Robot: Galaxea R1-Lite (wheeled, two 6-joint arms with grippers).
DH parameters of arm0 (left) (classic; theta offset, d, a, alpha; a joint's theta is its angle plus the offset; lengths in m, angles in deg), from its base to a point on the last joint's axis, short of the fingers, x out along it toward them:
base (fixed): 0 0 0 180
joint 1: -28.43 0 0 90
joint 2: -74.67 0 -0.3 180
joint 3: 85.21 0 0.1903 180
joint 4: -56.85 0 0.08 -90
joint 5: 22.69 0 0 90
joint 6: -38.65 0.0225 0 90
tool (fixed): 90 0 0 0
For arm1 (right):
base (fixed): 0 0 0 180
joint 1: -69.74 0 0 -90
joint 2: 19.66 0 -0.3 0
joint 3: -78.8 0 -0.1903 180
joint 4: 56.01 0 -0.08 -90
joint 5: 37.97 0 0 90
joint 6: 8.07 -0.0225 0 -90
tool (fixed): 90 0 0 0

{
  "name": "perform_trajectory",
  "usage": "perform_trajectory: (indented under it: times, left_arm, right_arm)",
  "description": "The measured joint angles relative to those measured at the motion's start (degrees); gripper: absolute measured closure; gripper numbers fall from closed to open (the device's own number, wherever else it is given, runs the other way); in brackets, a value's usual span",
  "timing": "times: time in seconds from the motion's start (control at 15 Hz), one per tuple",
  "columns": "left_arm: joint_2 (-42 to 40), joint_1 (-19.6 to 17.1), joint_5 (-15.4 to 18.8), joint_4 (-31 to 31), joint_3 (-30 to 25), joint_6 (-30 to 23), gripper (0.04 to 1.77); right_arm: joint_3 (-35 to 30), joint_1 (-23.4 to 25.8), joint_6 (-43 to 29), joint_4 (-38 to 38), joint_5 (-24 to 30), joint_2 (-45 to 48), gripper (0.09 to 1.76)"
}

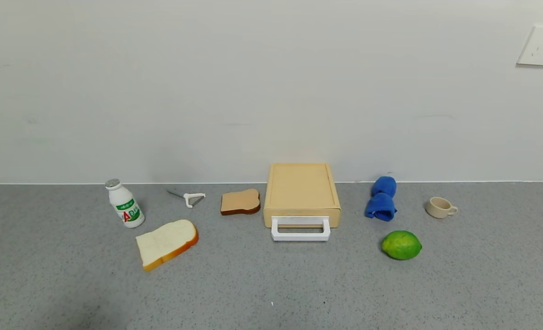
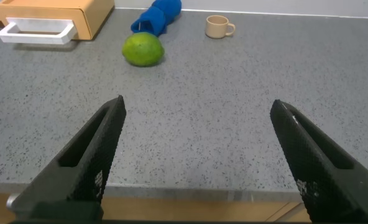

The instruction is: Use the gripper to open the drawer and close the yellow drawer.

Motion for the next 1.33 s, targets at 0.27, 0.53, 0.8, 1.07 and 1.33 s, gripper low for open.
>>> perform_trajectory:
  times: [0.27,0.53,0.8,1.07,1.33]
  left_arm:
    - [-10.4,-3.0,-0.2,5.0,-0.8,0.3,0.09]
    - [-19.9,-5.5,-0.5,9.8,-2.8,0.0,0.09]
    - [-28.4,-6.8,-0.5,9.2,-10.2,0.1,0.09]
    - [-34.1,-7.1,-0.4,-3.2,-21.9,0.7,0.09]
    - [-36.8,-7.1,0.5,-25.4,-39.6,3.0,0.09]
  right_arm:
    - [0.0,0.0,0.0,0.0,0.0,0.0,0.14]
    - [0.0,0.0,0.0,0.0,0.0,0.0,0.14]
    - [0.0,0.0,0.0,0.0,0.0,0.0,0.14]
    - [0.0,0.0,0.0,0.0,0.0,0.0,0.14]
    - [0.0,0.0,0.0,0.0,0.0,0.0,0.14]
